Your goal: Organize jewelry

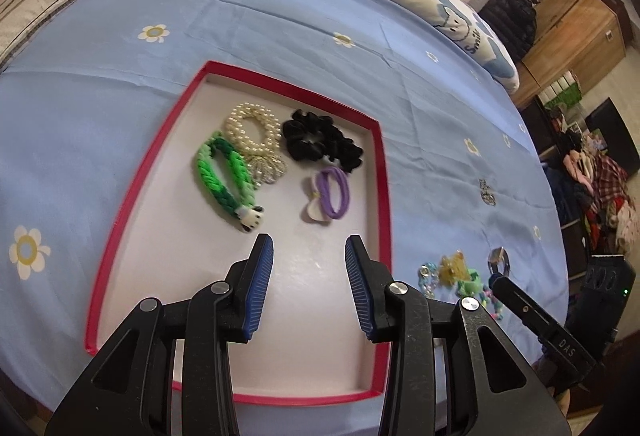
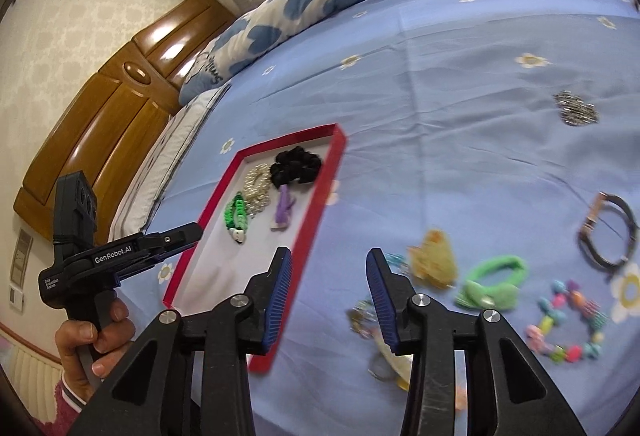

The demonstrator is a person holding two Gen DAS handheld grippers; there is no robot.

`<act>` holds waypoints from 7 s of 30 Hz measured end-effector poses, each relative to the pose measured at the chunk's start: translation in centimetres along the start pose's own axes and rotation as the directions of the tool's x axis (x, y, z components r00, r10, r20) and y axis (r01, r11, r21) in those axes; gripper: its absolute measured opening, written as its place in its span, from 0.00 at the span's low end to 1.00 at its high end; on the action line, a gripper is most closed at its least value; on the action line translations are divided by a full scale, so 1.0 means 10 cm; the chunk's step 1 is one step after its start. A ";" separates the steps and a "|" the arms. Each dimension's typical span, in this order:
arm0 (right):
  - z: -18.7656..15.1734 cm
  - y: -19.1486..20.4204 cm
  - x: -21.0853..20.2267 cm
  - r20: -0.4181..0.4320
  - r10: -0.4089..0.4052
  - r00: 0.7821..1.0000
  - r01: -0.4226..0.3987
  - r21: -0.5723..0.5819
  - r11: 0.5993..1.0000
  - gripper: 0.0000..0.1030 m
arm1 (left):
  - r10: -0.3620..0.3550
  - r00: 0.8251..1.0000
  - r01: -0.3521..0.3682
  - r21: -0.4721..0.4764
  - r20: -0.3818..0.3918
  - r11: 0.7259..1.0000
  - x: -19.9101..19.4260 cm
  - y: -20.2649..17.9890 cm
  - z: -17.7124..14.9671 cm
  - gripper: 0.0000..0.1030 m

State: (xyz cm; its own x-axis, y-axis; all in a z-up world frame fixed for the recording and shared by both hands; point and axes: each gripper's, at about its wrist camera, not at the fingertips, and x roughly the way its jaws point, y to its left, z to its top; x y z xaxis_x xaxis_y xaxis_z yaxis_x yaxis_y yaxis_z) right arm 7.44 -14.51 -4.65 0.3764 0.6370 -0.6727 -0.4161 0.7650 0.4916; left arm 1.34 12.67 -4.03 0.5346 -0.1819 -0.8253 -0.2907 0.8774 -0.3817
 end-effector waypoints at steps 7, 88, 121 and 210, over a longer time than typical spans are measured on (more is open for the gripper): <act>-0.13 -0.35 -0.30 0.038 -0.044 0.998 0.041 0.069 0.997 0.41 | -0.023 0.999 0.025 0.064 -0.024 0.998 0.03 -0.32 -0.12 0.35; 0.16 -0.59 -0.28 0.055 -0.125 0.991 0.124 0.024 0.992 0.07 | -0.044 0.997 0.059 0.259 -0.064 0.964 0.40 -1.07 -0.23 0.39; 0.09 0.89 0.70 -0.113 0.055 0.992 -0.078 -0.213 0.974 0.07 | 0.090 0.996 -0.090 0.045 0.000 0.995 0.05 0.46 0.01 0.39; -0.44 -1.00 -0.87 0.088 -0.193 0.977 0.172 0.197 0.965 0.55 | 0.075 0.997 -0.075 0.148 0.005 0.986 -0.09 -0.48 -0.47 0.66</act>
State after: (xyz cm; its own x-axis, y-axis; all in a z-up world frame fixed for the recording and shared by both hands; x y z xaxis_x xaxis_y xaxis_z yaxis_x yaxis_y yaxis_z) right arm 4.71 -28.12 -6.11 0.5212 0.4836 -0.7032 -0.1732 0.8668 0.4677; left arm -1.50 6.51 -3.38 0.5153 -0.1129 -0.8495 -0.2095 0.9446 -0.2526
